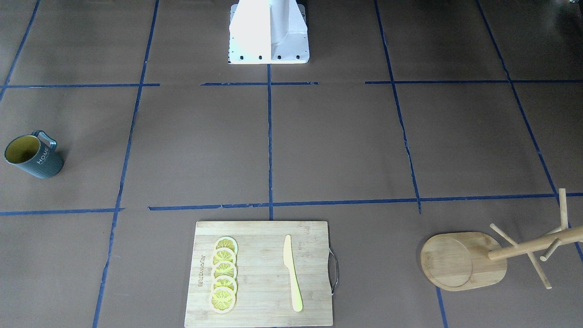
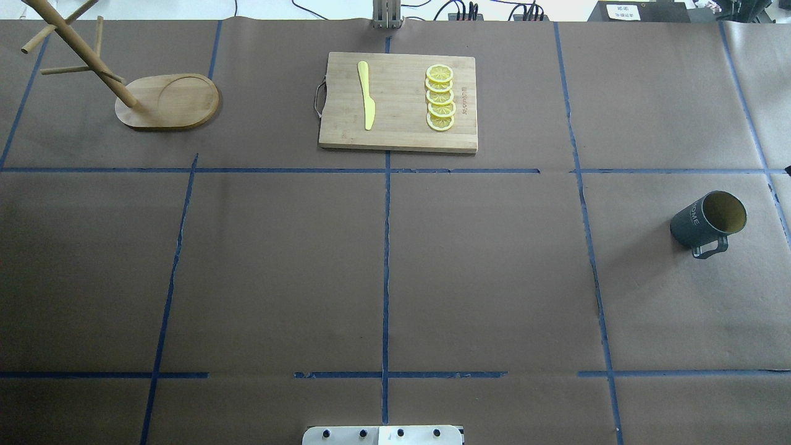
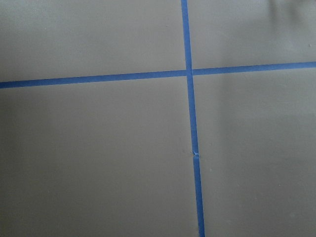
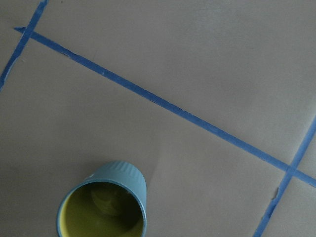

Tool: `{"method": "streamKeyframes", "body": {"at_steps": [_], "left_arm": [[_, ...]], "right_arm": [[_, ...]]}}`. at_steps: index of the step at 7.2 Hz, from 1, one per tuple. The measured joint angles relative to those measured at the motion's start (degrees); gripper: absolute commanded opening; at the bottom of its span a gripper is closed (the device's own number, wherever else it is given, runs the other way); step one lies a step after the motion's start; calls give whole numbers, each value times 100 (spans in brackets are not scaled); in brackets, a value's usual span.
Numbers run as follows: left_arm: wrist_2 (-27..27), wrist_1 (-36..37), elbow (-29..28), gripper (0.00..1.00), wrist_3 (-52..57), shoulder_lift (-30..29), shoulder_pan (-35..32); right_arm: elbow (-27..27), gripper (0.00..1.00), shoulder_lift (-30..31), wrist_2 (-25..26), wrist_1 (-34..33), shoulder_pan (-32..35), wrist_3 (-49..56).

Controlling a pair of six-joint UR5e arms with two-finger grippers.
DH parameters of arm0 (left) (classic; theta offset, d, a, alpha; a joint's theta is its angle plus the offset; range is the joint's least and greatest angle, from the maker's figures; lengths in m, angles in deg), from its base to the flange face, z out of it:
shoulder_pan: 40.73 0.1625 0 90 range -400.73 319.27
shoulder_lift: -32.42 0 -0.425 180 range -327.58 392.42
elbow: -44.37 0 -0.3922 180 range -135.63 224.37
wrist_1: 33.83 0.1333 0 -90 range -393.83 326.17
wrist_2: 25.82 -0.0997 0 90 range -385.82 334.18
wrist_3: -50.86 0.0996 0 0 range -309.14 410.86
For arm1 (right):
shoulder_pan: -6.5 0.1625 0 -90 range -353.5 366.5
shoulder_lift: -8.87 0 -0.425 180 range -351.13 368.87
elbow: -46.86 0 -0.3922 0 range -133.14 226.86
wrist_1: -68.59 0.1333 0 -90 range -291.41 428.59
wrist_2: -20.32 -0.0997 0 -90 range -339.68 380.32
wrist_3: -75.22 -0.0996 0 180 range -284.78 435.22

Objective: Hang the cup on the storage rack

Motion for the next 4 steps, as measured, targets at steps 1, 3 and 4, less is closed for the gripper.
{"method": "streamKeyframes", "body": {"at_steps": [1,3,4], "left_arm": [[7,-2,-2,100,0,-4,1],[23,-4,-3,100,4,-14,3],[29,-6,-3,100,2,-16,3]], "right_arm": [[-72,100,-7,-4,36,-159,4],[-223,100,-3,-10,52,-310,17],[-294,100,-6,-14,54,-374,8]]}}
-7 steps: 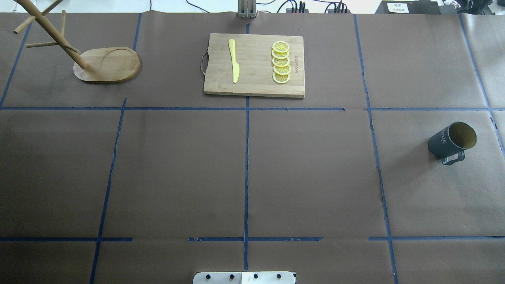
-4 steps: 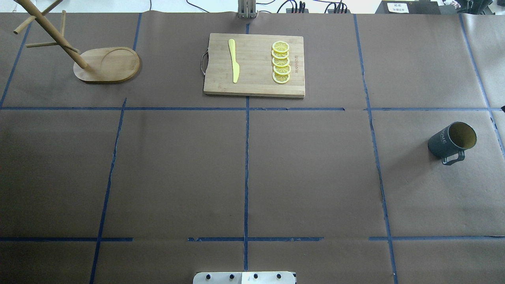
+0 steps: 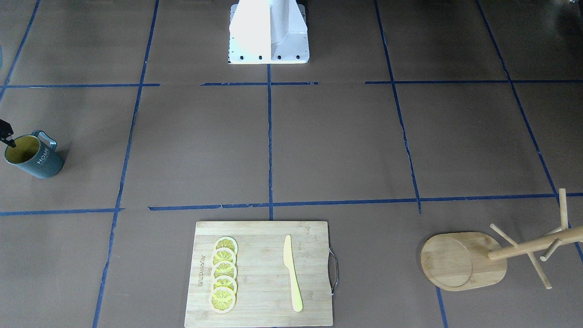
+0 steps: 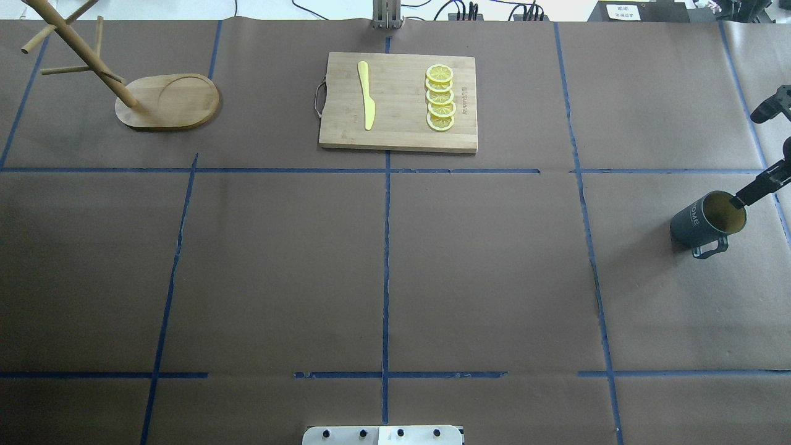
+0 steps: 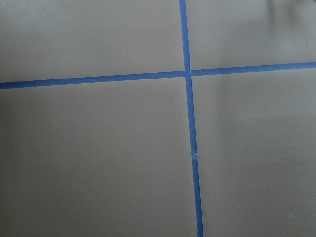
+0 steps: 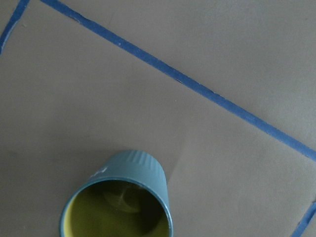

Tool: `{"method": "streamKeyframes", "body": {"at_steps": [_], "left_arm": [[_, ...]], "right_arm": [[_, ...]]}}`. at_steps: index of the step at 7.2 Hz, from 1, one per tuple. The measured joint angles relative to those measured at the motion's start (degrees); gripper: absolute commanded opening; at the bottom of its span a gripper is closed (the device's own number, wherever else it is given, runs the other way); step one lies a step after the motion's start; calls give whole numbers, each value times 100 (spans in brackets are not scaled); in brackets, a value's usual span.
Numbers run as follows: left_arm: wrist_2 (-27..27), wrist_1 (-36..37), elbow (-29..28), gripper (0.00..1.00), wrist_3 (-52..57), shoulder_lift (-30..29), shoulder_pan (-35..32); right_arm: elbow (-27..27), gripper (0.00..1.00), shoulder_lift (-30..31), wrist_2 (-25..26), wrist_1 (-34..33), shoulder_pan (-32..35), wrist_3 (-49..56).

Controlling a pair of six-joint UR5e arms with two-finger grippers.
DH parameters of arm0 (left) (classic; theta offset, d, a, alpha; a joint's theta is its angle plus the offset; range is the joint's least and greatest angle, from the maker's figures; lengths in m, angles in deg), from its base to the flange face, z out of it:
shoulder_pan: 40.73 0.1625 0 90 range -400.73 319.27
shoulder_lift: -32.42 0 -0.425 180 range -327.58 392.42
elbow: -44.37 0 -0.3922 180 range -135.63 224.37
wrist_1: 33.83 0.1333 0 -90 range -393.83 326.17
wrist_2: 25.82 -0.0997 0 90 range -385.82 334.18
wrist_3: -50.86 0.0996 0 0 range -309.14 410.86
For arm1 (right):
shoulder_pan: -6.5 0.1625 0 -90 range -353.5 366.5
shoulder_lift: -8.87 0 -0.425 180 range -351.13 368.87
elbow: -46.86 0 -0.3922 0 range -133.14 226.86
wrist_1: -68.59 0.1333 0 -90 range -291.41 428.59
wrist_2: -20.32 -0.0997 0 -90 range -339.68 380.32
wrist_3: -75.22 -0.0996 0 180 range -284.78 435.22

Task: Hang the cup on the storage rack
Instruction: 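Lower the right gripper onto the teal mug rim and grasp it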

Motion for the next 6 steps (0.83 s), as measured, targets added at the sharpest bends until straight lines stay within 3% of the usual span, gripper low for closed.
{"method": "streamKeyframes", "body": {"at_steps": [5,6], "left_arm": [[13,-3,0,100,0,-1,0],[13,-3,0,100,1,-1,0]], "right_arm": [[-381,100,-135,-3,5,-346,-11],[-548,92,-247,-3,7,-410,-8]]}}
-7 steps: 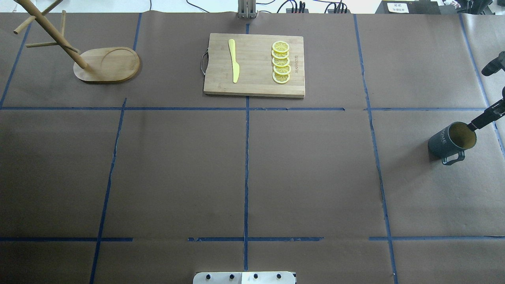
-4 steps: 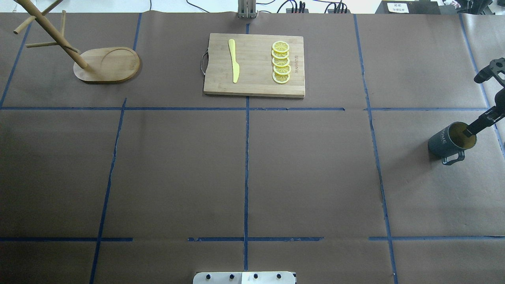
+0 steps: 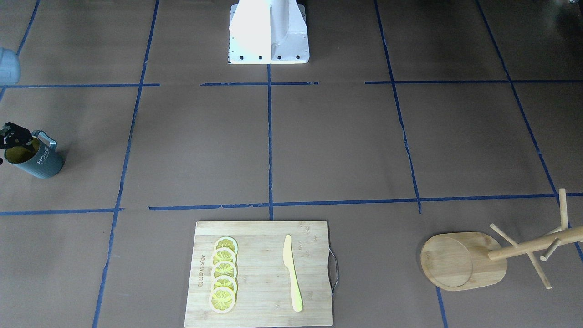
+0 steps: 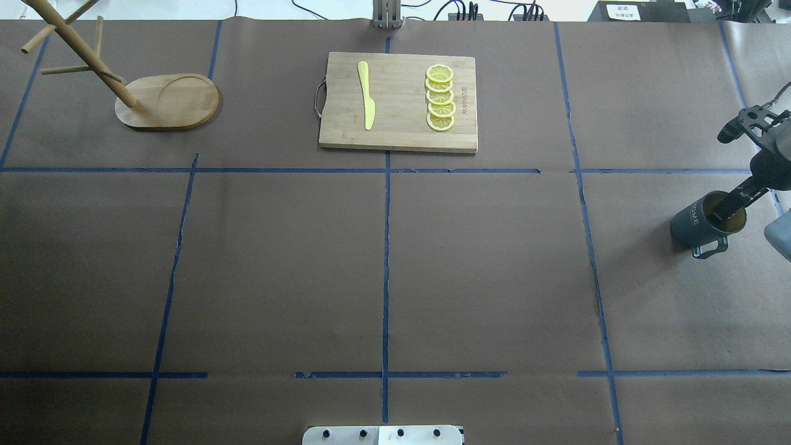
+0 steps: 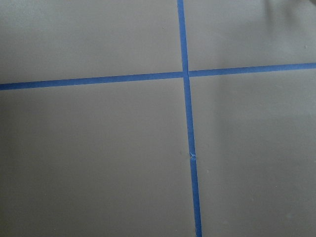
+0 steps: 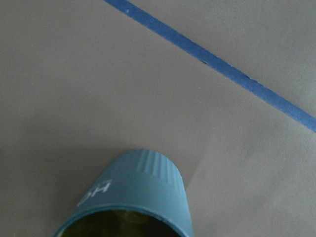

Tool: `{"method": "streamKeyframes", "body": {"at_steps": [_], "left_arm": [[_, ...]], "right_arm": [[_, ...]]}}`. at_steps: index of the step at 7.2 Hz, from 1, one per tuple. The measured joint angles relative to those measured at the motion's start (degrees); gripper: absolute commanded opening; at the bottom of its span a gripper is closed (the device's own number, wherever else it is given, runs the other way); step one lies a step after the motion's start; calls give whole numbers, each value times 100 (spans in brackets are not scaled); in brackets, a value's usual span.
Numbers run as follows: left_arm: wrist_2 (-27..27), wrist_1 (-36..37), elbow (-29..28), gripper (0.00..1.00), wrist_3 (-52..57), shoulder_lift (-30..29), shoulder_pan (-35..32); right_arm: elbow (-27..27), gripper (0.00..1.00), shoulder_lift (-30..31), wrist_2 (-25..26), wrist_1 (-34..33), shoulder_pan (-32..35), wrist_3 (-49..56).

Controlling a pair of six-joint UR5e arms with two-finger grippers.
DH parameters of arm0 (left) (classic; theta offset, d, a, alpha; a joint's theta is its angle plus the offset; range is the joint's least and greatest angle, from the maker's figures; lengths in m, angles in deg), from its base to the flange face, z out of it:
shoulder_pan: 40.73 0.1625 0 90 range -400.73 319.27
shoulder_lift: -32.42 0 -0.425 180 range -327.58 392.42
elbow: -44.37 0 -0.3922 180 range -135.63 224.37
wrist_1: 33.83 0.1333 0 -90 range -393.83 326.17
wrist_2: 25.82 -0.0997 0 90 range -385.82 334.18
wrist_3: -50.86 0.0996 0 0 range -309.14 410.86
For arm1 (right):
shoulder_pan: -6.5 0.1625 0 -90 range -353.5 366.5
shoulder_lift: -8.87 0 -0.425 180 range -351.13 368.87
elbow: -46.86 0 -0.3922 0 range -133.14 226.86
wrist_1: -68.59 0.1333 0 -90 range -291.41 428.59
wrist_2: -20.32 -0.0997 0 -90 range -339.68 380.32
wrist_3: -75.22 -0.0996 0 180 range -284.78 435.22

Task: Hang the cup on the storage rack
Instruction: 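Lower the right gripper onto the teal mug rim and grasp it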

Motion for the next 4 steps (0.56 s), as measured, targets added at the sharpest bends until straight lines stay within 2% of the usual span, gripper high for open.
{"method": "streamKeyframes", "body": {"at_steps": [1,2,3,4], "left_arm": [[0,0,0,100,0,4,0],[0,0,0,100,3,11,0],[0,0,0,100,4,15,0],[0,2,5,100,3,17,0]], "right_arm": [[-97,45,-79,2,1,-29,0],[-136,18,-114,6,2,-37,-3],[-144,4,-125,6,2,-38,-7],[-134,0,-129,3,1,-39,-15]]}}
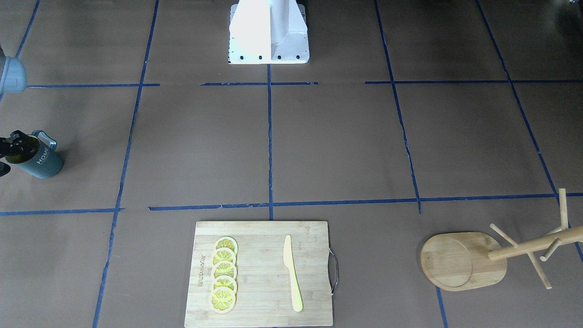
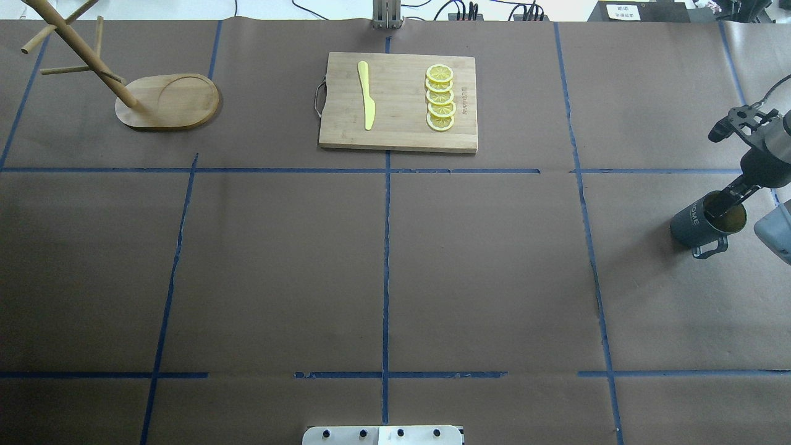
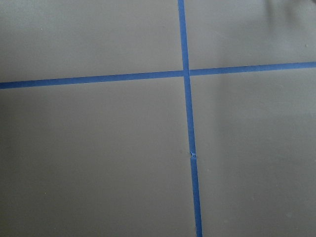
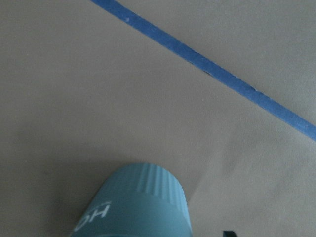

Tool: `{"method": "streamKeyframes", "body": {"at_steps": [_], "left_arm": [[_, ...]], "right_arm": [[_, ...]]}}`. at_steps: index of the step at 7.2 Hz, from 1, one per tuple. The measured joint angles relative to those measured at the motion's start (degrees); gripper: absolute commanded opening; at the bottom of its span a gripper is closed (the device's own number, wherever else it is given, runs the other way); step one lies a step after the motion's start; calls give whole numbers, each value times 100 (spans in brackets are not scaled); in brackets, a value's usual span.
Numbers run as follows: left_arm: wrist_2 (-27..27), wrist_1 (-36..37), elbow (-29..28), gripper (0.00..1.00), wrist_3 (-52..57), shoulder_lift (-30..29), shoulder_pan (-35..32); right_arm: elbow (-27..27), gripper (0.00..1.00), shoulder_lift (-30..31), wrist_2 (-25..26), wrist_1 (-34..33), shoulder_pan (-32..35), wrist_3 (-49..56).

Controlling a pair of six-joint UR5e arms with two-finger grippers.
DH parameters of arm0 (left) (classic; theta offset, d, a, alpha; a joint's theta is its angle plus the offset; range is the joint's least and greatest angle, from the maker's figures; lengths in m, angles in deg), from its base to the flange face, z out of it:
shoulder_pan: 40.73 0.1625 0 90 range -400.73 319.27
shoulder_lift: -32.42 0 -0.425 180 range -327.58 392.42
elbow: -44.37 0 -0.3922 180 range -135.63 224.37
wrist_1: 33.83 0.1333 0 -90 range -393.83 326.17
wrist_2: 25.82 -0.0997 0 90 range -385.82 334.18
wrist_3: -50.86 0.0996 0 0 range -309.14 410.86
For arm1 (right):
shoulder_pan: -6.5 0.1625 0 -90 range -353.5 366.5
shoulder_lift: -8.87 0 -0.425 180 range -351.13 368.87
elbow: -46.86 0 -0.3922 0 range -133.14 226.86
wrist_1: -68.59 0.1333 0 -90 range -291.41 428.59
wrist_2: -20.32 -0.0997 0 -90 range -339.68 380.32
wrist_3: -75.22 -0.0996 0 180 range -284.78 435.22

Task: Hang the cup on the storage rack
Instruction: 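Lower the right gripper onto the teal mug rim and grasp it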

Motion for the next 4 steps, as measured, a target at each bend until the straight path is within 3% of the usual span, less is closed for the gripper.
{"method": "streamKeyframes", "body": {"at_steps": [4], "left_arm": [[0,10,47,100,-4,1,0]], "right_arm": [[254,2,-17,-54,-139,111,-78]]}}
